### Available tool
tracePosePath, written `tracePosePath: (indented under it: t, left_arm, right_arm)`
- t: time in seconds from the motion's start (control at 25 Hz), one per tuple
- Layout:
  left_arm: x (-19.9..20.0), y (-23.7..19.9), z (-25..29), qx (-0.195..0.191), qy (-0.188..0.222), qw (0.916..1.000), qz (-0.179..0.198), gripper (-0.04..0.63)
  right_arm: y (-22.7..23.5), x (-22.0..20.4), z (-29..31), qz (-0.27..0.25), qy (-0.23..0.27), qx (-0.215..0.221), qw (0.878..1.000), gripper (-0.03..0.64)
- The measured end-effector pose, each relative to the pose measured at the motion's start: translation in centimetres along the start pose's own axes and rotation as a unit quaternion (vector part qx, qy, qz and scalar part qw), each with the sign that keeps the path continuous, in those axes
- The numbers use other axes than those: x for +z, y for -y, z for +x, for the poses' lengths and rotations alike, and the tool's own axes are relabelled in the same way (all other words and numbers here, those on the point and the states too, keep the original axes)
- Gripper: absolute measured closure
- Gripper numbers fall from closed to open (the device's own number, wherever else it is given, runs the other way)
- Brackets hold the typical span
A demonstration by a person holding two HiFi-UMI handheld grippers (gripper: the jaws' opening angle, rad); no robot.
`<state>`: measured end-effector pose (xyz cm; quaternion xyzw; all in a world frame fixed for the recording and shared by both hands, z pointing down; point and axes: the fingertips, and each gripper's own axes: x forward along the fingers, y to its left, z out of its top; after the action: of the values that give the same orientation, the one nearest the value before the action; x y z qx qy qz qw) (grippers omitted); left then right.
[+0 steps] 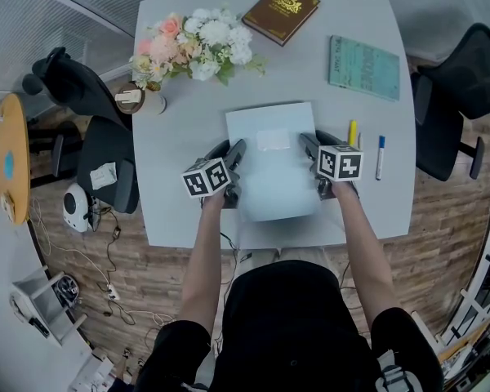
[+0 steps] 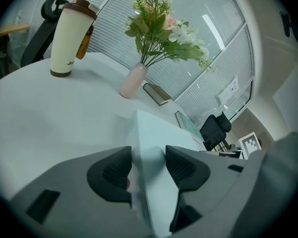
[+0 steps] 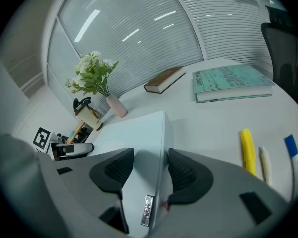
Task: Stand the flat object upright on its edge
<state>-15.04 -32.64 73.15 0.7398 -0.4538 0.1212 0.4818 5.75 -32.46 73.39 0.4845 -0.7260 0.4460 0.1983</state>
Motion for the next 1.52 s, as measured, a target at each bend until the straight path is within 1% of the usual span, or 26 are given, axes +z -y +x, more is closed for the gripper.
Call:
tracePosePath:
  t: [0.2, 0.36, 0.52, 0.76, 1.2, 1.52]
  left_arm:
    - [0.0, 0.2, -0.1, -0.003, 0.002, 1.0, -0.003, 0.373]
    - [-0.2, 0.4, -0.4, 0.002, 0.002, 1.0, 0.0, 0.376]
    - [-0.2, 0.8, -0.9, -0.001, 0.006, 1.0, 0.003, 0.377]
    - [0.2, 2.3, -2.4, -0.009, 0.022, 0.9996, 0.017, 0.377]
    - [0.6, 4.9, -5.6, -0.014, 0.058, 0.9979, 0.025, 0.377]
    - [1.5, 6.7, -8.2, -0.015, 0.089, 0.995, 0.044, 0.377]
  right_arm:
    - [0.1, 0.2, -0.3, -0.003, -0.003, -0.001, 1.0, 0.382]
    - [-0.2, 0.2, -0.6, -0.007, -0.001, 0.002, 1.0, 0.387]
    - [-0.8, 0.3, -1.0, -0.015, 0.005, 0.017, 1.0, 0.39]
    - [-1.7, 0.7, -3.1, -0.026, 0.027, 0.021, 0.999, 0.396]
    - [-3.4, 1.7, -6.9, -0.054, 0.058, 0.036, 0.996, 0.41]
    - [-5.2, 2.6, -9.4, -0.092, 0.08, 0.05, 0.991, 0.414]
